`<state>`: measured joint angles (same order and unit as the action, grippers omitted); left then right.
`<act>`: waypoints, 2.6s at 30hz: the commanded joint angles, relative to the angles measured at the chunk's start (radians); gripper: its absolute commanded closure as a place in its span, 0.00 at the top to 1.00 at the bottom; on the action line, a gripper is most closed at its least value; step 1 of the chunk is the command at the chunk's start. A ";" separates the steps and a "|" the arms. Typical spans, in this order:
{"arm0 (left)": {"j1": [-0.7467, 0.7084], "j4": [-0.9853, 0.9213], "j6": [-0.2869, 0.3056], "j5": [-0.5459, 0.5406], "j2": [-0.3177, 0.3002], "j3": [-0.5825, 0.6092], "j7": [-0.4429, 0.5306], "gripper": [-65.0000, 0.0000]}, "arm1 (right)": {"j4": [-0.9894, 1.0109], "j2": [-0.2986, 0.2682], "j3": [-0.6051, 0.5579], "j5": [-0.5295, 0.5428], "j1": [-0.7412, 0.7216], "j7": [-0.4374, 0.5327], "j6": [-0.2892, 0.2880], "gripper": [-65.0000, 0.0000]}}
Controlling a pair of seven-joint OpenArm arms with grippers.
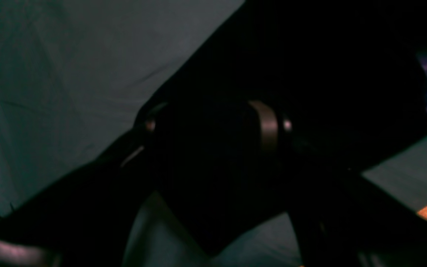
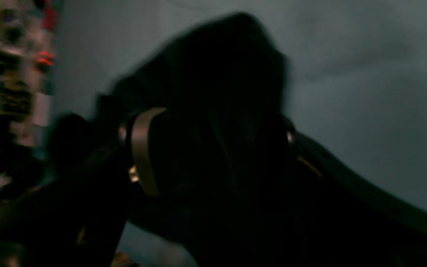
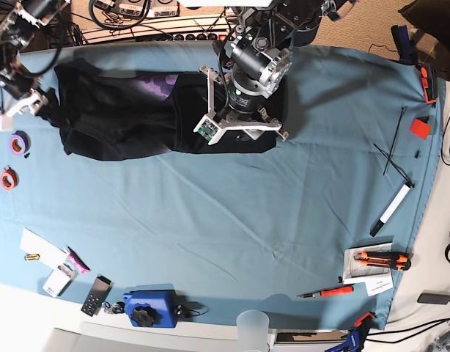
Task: Layout the t-shirt on the table in an organized manner, then fold the t-shirt properly
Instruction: 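Hold the strip's middle down with the left gripper, then lift the strip end with the right gripper and fold it toward the left gripper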
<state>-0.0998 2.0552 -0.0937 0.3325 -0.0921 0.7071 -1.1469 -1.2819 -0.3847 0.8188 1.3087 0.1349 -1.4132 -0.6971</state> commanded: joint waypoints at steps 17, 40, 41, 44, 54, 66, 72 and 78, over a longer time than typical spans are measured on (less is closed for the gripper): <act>0.008 0.018 -0.004 0.012 0.009 0.002 0.021 0.43 | -0.007 -0.045 -0.114 -0.172 -0.010 0.017 -0.001 0.57; 0.008 0.017 -0.004 0.008 0.009 0.002 0.028 0.43 | -0.123 0.077 0.004 -0.282 0.011 0.017 -0.001 0.57; 0.008 0.017 -0.004 0.008 0.009 0.002 0.035 0.43 | -0.123 0.077 -0.011 -0.256 0.019 0.017 -0.001 0.57; 0.009 0.017 -0.004 0.007 0.009 0.002 0.056 0.43 | -0.123 0.077 -0.063 -0.198 0.037 0.017 -0.001 0.57; 0.008 0.017 -0.004 0.005 0.008 0.002 0.055 0.43 | -0.125 0.076 -0.182 -0.280 0.030 0.017 -0.001 0.00; 0.008 0.017 -0.076 0.025 0.008 0.002 -0.002 0.37 | -0.252 -0.055 -0.169 -0.764 -0.126 0.090 0.019 0.00; -0.022 0.017 -0.138 0.234 0.005 -0.025 -0.073 0.00 | -0.402 -0.048 -0.170 -0.858 -0.129 0.071 0.086 0.00; -0.087 0.017 -0.146 0.259 -0.056 -0.193 -0.076 0.00 | -0.687 0.043 -0.172 -0.769 -0.039 0.017 0.085 0.00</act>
<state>-0.1936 2.0552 -0.2356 0.5720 -0.1555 0.5083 -1.2339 -1.9587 -0.3225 0.6407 0.5343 0.1040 -1.4124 -0.6102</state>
